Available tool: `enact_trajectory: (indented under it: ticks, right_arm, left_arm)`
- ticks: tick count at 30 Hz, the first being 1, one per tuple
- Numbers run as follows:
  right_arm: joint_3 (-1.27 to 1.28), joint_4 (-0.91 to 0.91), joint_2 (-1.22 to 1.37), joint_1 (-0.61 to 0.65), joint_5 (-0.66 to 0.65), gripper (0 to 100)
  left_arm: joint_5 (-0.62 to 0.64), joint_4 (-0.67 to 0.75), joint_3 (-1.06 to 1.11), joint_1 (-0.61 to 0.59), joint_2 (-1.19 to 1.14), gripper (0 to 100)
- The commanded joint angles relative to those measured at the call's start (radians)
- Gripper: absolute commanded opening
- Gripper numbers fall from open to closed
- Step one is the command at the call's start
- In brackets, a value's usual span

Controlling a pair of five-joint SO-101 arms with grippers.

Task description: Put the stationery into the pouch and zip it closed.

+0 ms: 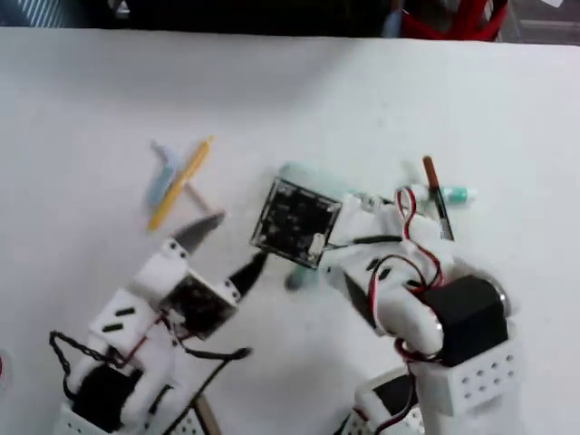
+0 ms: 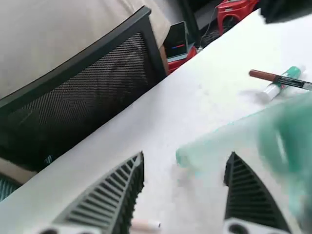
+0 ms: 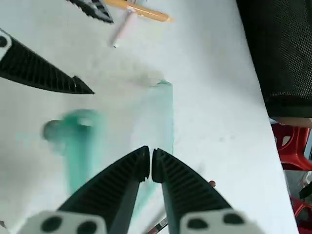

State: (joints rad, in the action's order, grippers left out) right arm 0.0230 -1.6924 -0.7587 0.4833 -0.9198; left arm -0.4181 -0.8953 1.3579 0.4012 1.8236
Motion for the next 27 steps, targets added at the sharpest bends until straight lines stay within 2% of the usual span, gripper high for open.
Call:
enact_trajectory:
  ticks: [1, 5, 8, 12, 15, 19, 23, 27]
  right_arm:
    - [-0.135, -0.027, 0.024, 0.021, -0.038, 1.8]
    - [-0.141, -0.028, 0.035, 0.015, -0.075, 1.8]
    - [-0.081, -0.027, 0.025, 0.013, -0.084, 1.8]
    - [0.161, -0.002, 0.031, 0.022, -0.055, 1.8]
    - [0.404, 0.142, 0.013, 0.018, -0.054, 1.8]
    - [0.687, 0.371, -0.031, 0.022, -0.044, 1.8]
    - [0.891, 0.515, -0.070, 0.028, 0.032, 2.7]
    - [1.013, 0.541, -0.099, 0.114, 0.011, 16.8]
  left_arm:
    - [-0.015, 0.054, -0.032, 0.077, 0.004, 27]
    - [-0.017, 0.149, -0.008, 0.102, 0.004, 27]
    - [-0.087, 0.206, 0.077, 0.068, 0.004, 27]
    - [-0.129, 0.114, 0.114, -0.154, 0.004, 27]
    - [-0.137, 0.014, 0.110, -0.302, 0.004, 27]
    - [-0.129, -0.089, 0.115, -0.417, 0.004, 27]
    - [-0.137, -0.195, 0.137, -0.595, 0.004, 27]
    - [-0.173, -0.160, 0.241, -0.880, 0.004, 27]
